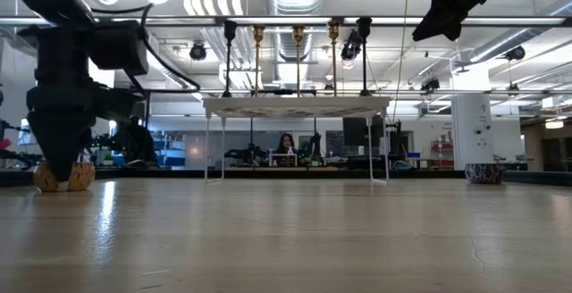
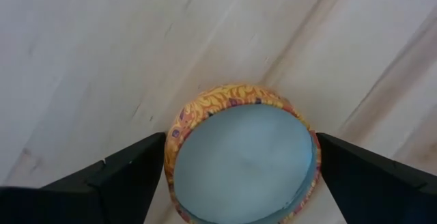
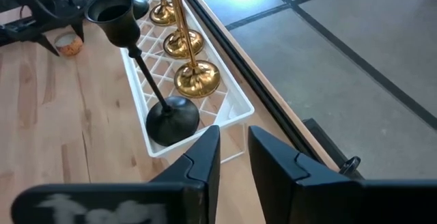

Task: Pick & Place candle stick holders
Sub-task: Put the white scented candle on the shelf

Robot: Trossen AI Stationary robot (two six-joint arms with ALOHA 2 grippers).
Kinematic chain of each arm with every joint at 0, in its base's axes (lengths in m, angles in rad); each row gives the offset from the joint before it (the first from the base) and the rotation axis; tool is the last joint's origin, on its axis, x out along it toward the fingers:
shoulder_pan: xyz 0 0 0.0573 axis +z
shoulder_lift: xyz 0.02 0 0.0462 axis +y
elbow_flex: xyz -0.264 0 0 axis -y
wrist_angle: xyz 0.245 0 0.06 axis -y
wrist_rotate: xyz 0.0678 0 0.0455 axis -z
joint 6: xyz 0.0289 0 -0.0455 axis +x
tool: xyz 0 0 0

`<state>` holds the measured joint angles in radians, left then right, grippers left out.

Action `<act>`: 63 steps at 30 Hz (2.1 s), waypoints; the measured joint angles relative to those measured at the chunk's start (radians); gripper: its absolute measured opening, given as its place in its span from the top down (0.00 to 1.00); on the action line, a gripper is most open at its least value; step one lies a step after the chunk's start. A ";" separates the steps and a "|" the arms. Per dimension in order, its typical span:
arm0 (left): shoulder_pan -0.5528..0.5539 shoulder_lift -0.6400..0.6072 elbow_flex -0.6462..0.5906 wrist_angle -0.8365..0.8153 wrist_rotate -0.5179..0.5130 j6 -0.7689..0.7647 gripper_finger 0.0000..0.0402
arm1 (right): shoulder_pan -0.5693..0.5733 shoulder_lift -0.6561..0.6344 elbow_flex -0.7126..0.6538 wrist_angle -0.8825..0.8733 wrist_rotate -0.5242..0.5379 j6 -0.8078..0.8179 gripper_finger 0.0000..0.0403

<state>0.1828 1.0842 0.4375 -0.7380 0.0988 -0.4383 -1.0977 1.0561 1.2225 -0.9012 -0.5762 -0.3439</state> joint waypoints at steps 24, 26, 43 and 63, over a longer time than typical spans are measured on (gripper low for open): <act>-0.054 0.123 0.024 -0.014 -0.049 -0.053 0.12 | 0.000 0.000 0.000 0.000 0.000 0.001 0.83; -0.054 0.123 0.024 -0.022 -0.053 -0.053 0.16 | 0.000 0.000 0.000 0.001 0.000 0.000 0.83; -0.057 0.126 0.202 -0.135 0.042 -0.056 0.25 | 0.000 0.000 0.000 0.001 0.000 0.000 0.80; -0.123 0.125 0.565 -0.307 0.001 0.001 0.25 | 0.000 0.000 0.000 0.001 0.003 0.003 0.82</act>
<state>0.0594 1.2095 1.0029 -1.0451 0.0998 -0.4369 -1.0974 1.0561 1.2224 -0.9005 -0.5735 -0.3405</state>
